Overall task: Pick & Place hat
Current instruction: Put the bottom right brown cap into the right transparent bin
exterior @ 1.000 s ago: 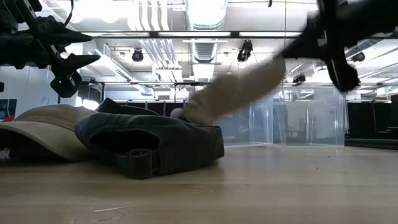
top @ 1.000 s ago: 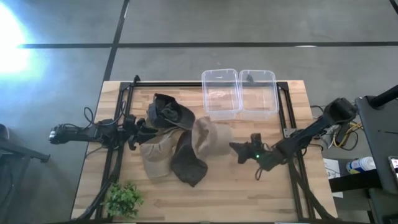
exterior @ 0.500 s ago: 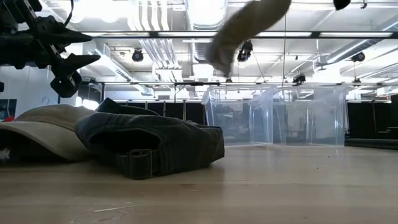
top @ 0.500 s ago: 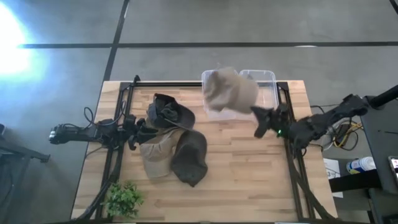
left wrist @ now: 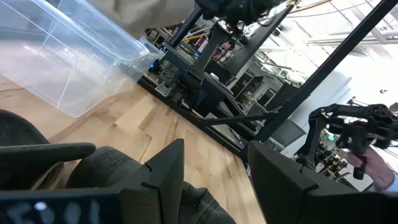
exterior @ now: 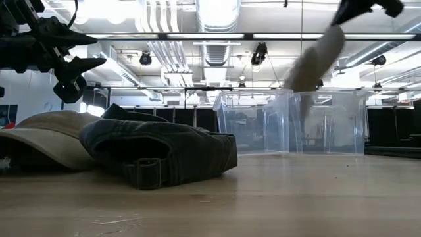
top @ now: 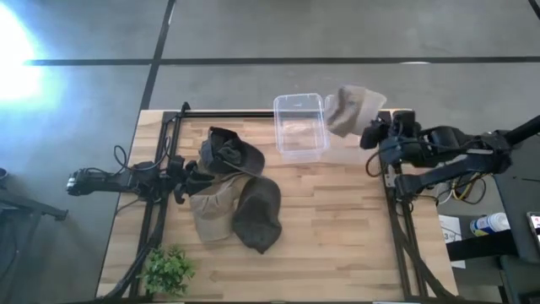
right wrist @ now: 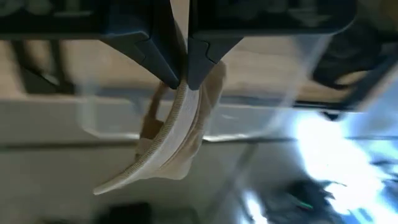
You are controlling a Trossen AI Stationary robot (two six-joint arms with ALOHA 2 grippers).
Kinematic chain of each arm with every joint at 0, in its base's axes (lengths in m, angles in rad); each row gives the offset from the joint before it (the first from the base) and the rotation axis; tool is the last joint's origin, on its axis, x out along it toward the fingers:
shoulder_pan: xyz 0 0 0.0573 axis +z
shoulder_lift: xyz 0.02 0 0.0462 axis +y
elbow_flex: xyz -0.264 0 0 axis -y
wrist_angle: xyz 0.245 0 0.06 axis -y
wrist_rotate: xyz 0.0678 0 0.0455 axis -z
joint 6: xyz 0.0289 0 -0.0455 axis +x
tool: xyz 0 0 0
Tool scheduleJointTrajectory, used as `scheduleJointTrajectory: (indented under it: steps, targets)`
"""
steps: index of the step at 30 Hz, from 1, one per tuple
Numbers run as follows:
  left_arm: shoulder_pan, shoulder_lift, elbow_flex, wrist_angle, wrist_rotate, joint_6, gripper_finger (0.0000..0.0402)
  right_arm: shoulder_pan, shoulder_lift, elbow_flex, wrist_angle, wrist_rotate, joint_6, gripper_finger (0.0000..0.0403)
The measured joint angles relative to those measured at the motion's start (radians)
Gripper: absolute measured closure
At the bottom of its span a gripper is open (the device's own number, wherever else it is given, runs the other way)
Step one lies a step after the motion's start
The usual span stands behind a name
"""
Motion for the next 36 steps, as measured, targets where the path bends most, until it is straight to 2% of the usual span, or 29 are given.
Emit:
scheduleJointTrajectory:
  steps: [4,12,17,23,27,32,36]
  targets:
    - [0.0,0.0,0.0,0.0,0.0,0.0,0.0229,-0.067,-0.004,0.011,-0.093,-0.126,0.006,0.0391]
    - [0.0,0.0,0.0,0.0,0.0,0.0,0.0229,-0.16,-0.026,-0.018,0.047,-0.319,-0.162,0.0391]
    - [0.0,0.0,0.0,0.0,0.0,0.0,0.0229,-0.253,-0.036,-0.064,0.057,-0.391,-0.153,0.0391]
    - [0.0,0.0,0.0,0.0,0.0,0.0,0.0229,-0.403,-0.067,-0.181,0.194,-0.472,-0.195,0.0391]
    - [0.0,0.0,0.0,0.0,0.0,0.0,0.0229,-0.541,-0.063,-0.248,0.351,-0.593,-0.306,0.0391]
    - [0.0,0.0,0.0,0.0,0.0,0.0,0.0229,-0.624,-0.058,-0.259,0.368,-0.625,-0.361,0.039]
    - [0.0,0.0,0.0,0.0,0.0,0.0,0.0229,-0.7,-0.079,-0.245,0.37,-0.772,-0.448,0.039]
